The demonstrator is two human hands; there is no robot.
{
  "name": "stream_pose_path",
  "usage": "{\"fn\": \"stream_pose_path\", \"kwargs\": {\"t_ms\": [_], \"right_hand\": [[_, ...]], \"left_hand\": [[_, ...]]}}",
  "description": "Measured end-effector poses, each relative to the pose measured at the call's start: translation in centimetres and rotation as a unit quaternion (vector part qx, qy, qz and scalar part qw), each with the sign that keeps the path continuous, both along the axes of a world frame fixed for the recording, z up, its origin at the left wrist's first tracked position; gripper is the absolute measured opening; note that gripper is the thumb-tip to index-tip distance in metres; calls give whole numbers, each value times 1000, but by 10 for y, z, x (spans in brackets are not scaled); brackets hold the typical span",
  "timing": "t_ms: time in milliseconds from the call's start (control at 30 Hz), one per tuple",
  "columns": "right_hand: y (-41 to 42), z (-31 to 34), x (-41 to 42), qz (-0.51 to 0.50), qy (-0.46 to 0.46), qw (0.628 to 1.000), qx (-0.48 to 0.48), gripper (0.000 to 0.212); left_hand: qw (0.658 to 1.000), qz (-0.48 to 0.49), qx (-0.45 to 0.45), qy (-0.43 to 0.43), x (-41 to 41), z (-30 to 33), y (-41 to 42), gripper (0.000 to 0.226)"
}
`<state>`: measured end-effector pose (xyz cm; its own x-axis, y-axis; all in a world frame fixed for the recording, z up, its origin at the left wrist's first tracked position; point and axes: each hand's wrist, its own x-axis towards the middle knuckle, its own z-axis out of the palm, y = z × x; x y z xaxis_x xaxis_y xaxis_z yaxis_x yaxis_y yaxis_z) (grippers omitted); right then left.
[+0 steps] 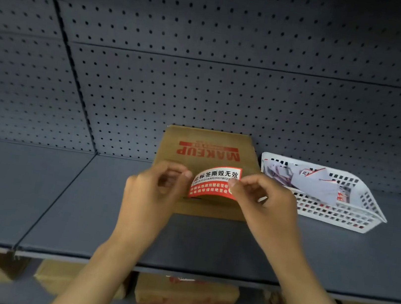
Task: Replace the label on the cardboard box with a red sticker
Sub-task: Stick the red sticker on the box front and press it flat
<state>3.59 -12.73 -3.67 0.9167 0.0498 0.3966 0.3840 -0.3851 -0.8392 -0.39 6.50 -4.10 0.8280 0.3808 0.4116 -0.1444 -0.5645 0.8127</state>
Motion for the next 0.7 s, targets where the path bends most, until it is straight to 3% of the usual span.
{"fn": "stream_pose_path", "kwargs": {"t_ms": [100, 233, 467, 700], "right_hand": [[9, -14, -3, 6, 25, 1000, 4, 12], [14, -26, -3, 0, 43, 999, 14, 12], [22, -45, 0, -4, 54, 999, 10, 13], [26, -60, 6, -17, 65, 998, -14, 15]], "left_hand": [[1000, -28, 8, 11, -3, -13, 2, 32], [996, -73, -38, 29, -10, -21, 6, 46], [998, -24, 54, 17, 2, -40, 16, 21], [991, 34, 127, 0, 8, -51, 24, 22]]}}
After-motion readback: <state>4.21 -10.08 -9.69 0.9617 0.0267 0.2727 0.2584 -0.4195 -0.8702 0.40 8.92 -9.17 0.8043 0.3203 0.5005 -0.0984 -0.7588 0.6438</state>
